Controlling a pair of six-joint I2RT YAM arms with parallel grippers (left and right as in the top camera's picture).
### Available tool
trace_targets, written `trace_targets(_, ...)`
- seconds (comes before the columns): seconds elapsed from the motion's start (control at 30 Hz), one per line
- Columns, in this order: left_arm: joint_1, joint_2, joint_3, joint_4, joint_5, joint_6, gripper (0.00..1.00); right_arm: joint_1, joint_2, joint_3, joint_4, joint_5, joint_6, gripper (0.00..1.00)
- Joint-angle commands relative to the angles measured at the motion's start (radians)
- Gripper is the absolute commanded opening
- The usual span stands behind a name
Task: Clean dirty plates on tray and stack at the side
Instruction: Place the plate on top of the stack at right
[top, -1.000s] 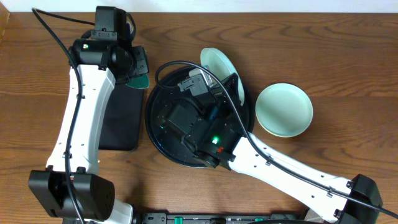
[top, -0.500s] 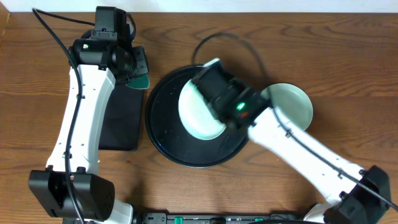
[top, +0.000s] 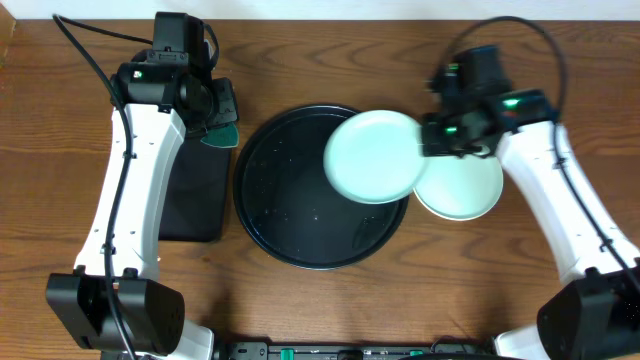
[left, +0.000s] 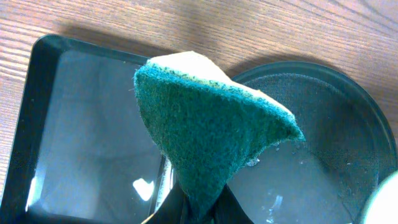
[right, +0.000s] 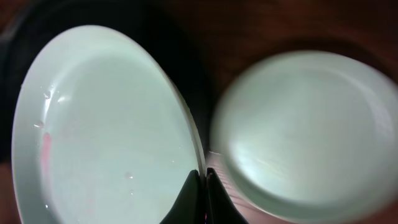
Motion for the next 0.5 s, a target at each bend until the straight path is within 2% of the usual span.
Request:
trace_targets(0.0,0.001,0.0,0.011,-0.002,-0.013,0.013,0.08,-0.087,-0.016,0.001,-0.048,0.116,-0.034,0.01)
trace_targets(0.17,0.001,0.0,0.011,-0.002,-0.013,0.013,0.07,-0.192,0.005,-0.012,-0.098,0.199,-0.034,0.01)
trace_targets(0.47,0.001,0.0,0.011,-0.003,-0.013,0.013,0.07,-0.294,0.008,-0.156,0.004,0.236,-0.033,0.01)
